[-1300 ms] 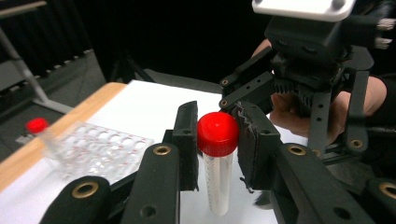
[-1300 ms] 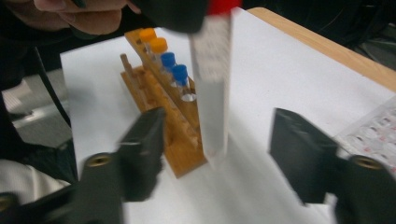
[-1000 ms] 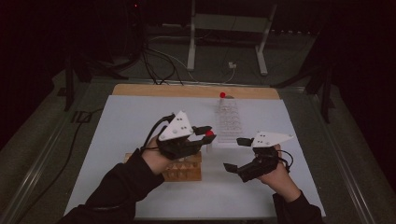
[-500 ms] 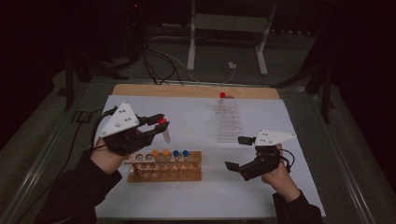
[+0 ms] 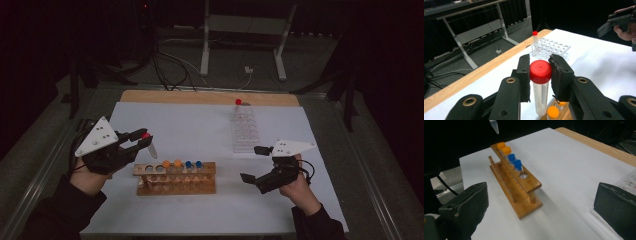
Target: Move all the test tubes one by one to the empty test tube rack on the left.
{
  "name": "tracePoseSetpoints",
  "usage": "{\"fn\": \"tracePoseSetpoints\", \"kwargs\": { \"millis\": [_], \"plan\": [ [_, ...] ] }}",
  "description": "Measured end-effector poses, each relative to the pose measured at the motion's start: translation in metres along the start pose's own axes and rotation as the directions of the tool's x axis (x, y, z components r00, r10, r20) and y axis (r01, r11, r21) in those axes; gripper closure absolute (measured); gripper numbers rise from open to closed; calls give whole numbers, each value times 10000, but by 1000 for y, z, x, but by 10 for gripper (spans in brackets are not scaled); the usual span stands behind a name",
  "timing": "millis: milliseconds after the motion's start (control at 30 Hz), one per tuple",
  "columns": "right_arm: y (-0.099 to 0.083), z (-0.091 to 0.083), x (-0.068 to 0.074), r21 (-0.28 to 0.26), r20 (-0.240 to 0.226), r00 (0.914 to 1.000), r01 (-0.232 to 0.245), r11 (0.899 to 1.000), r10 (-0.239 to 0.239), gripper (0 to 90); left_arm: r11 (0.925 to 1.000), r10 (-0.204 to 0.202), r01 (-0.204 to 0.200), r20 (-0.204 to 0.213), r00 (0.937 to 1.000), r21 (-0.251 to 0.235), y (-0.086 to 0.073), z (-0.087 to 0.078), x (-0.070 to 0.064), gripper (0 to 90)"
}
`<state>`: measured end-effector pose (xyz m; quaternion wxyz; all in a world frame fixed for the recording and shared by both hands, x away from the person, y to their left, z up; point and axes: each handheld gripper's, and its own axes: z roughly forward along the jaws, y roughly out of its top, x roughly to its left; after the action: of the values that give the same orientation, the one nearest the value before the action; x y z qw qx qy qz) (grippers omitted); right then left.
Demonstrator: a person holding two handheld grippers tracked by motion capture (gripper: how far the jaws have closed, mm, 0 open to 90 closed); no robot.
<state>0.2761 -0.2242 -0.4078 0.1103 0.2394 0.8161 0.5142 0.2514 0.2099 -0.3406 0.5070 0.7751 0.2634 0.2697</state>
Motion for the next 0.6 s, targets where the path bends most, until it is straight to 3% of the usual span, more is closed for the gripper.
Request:
{"fn": "tracePoseSetpoints", "kwargs": {
  "millis": [233,433,600],
  "plan": [
    [-1,0,0,-64,44,10000,67,10000,-67,0,9995,-307,306,99,9995,122,-24,11,1,722],
    [-3,0,-1,-41,8,10000,58,10000,-58,0,9957,-771,756,269,9967,543,-50,27,3,722],
    [-3,1,0,0,-9,9999,126,9999,-126,0,9929,-835,810,247,9962,873,-64,37,1,721]
  ]
}}
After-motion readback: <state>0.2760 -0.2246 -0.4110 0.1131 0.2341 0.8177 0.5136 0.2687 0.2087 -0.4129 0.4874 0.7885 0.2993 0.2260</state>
